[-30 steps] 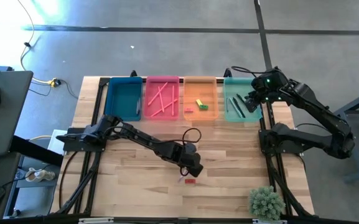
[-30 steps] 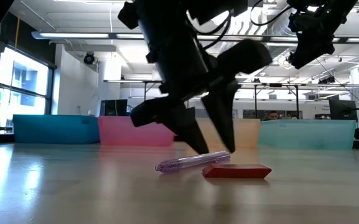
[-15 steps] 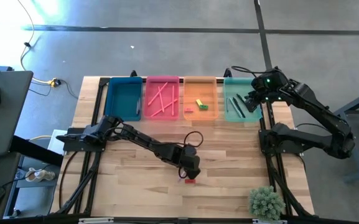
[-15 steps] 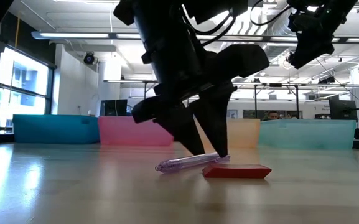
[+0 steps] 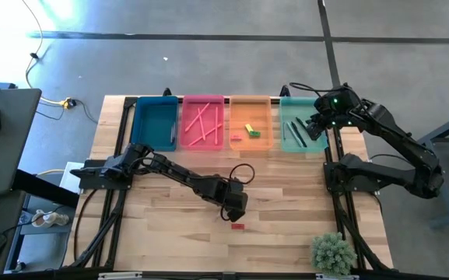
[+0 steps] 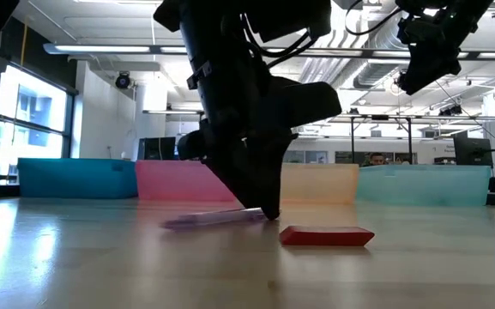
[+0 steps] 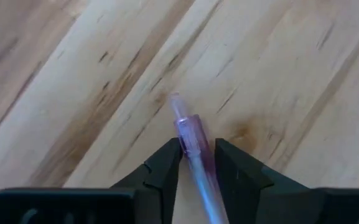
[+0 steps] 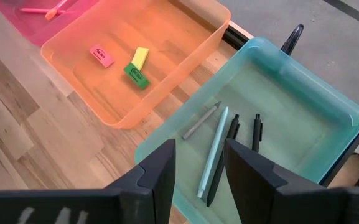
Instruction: Sort crayons/erasers/pens/pencils in bins
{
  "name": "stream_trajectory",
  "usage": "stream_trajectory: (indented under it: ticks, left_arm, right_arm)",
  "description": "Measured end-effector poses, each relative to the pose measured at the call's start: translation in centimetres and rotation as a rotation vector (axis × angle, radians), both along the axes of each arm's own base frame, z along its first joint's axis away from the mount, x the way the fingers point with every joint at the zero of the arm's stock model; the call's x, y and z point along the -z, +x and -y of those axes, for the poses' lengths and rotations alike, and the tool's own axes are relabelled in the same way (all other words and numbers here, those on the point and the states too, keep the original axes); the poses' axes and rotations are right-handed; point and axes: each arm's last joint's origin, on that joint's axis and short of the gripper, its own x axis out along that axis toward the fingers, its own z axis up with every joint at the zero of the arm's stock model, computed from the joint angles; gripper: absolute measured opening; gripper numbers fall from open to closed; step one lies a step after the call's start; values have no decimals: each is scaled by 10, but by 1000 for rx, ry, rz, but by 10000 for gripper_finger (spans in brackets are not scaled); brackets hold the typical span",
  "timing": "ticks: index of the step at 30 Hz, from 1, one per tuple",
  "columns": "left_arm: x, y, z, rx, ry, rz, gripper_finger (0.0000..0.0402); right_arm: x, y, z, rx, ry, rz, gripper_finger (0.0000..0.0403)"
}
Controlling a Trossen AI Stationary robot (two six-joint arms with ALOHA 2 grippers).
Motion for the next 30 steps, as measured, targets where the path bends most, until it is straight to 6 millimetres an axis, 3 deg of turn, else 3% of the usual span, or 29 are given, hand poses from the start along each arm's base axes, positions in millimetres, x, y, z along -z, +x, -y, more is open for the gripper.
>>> stream_trajectory:
  ticks: [15,30]
  left_arm:
    - [-1,-2,-14,37,-51,-55,28]
    - [-5,2,-32,81,-182,-7,22]
  right_arm:
    - [0,0,0,-2,-1,-1,128]
    - [-1,0,-1,-17,8,16,128]
